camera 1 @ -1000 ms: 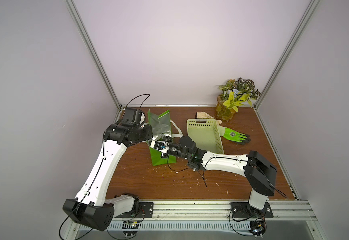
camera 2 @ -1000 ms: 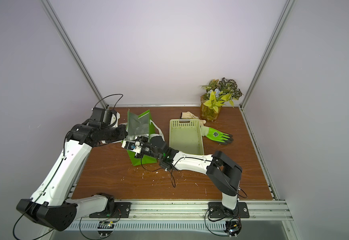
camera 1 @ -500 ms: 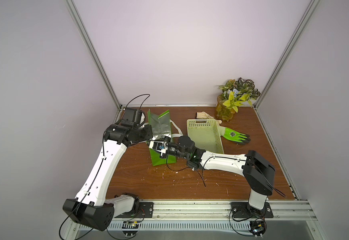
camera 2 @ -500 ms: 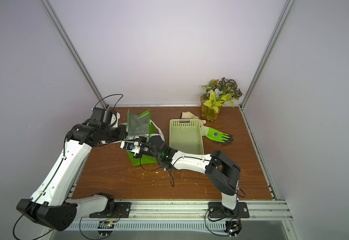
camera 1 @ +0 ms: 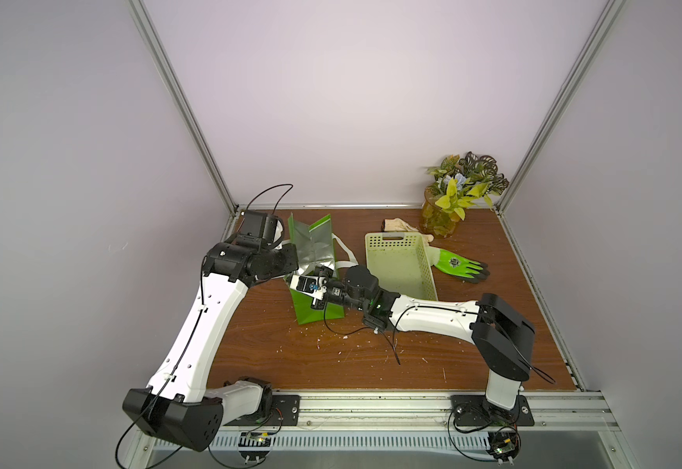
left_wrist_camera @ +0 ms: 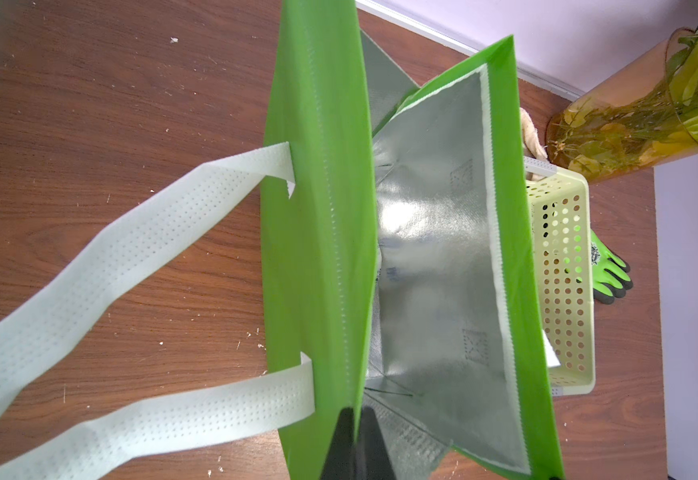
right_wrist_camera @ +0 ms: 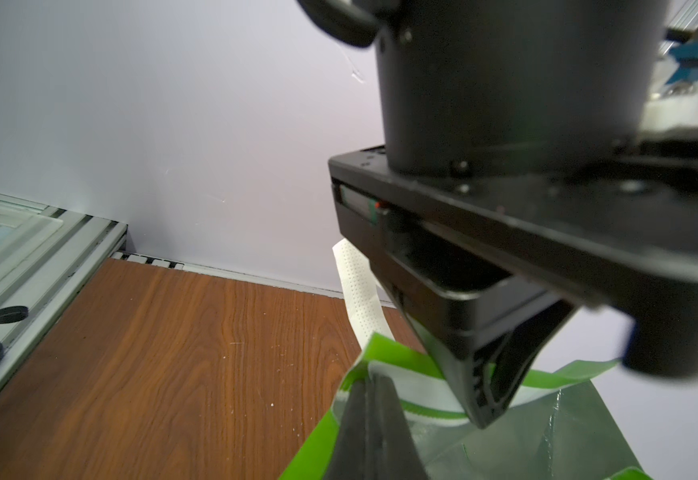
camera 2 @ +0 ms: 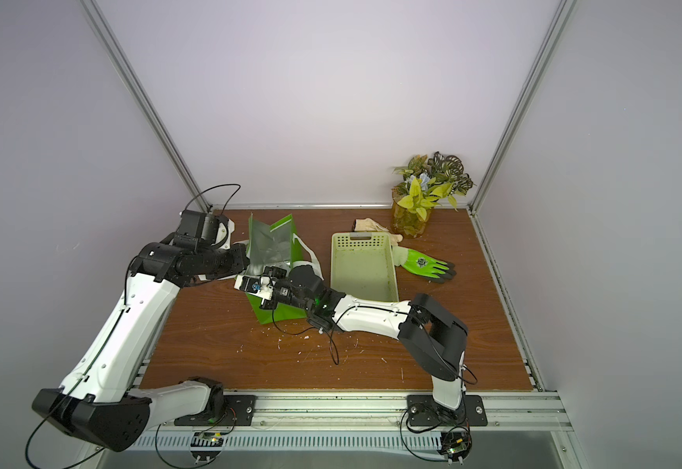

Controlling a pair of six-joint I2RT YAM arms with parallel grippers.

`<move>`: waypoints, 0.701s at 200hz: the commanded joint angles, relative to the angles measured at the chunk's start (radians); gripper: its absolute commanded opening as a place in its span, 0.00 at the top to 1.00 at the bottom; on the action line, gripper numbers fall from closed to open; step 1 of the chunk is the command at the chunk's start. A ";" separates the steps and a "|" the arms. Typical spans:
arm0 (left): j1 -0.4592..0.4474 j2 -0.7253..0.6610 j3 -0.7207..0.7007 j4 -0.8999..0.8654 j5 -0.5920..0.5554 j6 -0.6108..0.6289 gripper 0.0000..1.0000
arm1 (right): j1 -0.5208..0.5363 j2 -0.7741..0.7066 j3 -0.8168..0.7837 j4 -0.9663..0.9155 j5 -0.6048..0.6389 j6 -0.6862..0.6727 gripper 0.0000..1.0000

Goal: Place the ice pack in the delivery bag
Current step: Tear off the adhesive seal from the delivery bag.

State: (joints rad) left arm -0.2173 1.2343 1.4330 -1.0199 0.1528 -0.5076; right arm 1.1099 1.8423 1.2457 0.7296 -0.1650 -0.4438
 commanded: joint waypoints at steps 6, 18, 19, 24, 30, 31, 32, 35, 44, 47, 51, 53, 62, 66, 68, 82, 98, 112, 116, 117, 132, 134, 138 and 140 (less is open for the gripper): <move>0.010 -0.005 -0.011 -0.005 -0.006 0.007 1.00 | -0.011 -0.032 0.028 0.021 0.055 0.042 1.00; 0.010 -0.007 -0.014 -0.006 -0.008 0.009 1.00 | -0.027 -0.041 0.022 0.015 0.060 0.059 1.00; 0.010 -0.006 -0.015 -0.005 -0.009 0.009 1.00 | -0.029 -0.041 0.021 0.015 0.061 0.059 1.00; 0.009 -0.006 -0.014 -0.005 -0.009 0.009 1.00 | -0.033 -0.046 0.018 0.016 0.063 0.065 1.00; 0.009 -0.006 -0.014 -0.006 -0.010 0.009 1.00 | -0.040 -0.052 0.011 0.017 0.066 0.070 1.00; 0.009 -0.006 -0.014 -0.005 -0.009 0.009 1.00 | -0.041 -0.053 0.010 0.017 0.066 0.071 1.00; 0.009 -0.006 -0.014 -0.006 -0.010 0.009 1.00 | -0.042 -0.053 0.009 0.017 0.065 0.072 1.00; 0.009 -0.006 -0.014 -0.005 -0.011 0.010 1.00 | -0.045 -0.056 0.007 0.017 0.067 0.073 1.00; 0.009 -0.005 -0.013 -0.005 -0.012 0.010 1.00 | -0.051 -0.062 -0.001 0.018 0.072 0.079 1.00; 0.009 -0.005 -0.012 -0.005 -0.013 0.009 1.00 | -0.053 -0.063 -0.003 0.019 0.073 0.079 1.00; 0.010 -0.004 -0.012 -0.006 -0.015 0.010 1.00 | -0.054 -0.064 -0.004 0.019 0.074 0.081 1.00; 0.009 -0.005 -0.012 -0.005 -0.014 0.010 1.00 | -0.054 -0.064 -0.004 0.018 0.074 0.080 1.00; 0.009 -0.004 -0.011 -0.005 -0.015 0.011 1.00 | -0.059 -0.067 -0.009 0.018 0.079 0.082 1.00; 0.009 -0.004 -0.011 -0.006 -0.016 0.011 1.00 | -0.059 -0.068 -0.010 0.018 0.079 0.082 1.00; 0.009 -0.003 -0.010 -0.005 -0.016 0.011 1.00 | -0.059 -0.069 -0.010 0.019 0.079 0.083 1.00; 0.010 -0.003 -0.005 -0.005 -0.021 0.011 0.75 | -0.062 -0.070 -0.012 0.017 0.079 0.083 1.00; 0.011 -0.008 0.008 -0.005 -0.037 0.012 0.57 | -0.061 -0.071 -0.012 0.012 0.074 0.079 1.00; 0.011 -0.016 0.025 -0.006 -0.061 0.012 0.46 | -0.062 -0.070 -0.016 0.012 0.069 0.077 1.00; 0.012 -0.018 0.031 -0.006 -0.066 0.014 0.43 | -0.062 -0.069 -0.017 0.013 0.068 0.077 1.00; 0.011 -0.018 0.033 -0.006 -0.066 0.014 0.43 | -0.062 -0.069 -0.017 0.014 0.068 0.076 1.00; 0.011 -0.023 0.065 -0.005 -0.077 0.016 0.32 | -0.061 -0.065 -0.016 0.014 0.057 0.078 1.00; 0.010 -0.024 0.073 -0.005 -0.077 0.015 0.31 | -0.061 -0.064 -0.014 0.013 0.055 0.079 1.00; 0.011 -0.024 0.080 -0.006 -0.076 0.015 0.30 | -0.061 -0.062 -0.011 0.011 0.055 0.080 1.00; 0.010 -0.024 0.083 -0.006 -0.078 0.015 0.29 | -0.062 -0.062 -0.009 0.010 0.054 0.081 1.00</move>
State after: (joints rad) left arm -0.2131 1.2343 1.4441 -1.0210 0.0967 -0.5003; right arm 1.0431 1.8194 1.2320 0.7277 -0.1024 -0.3801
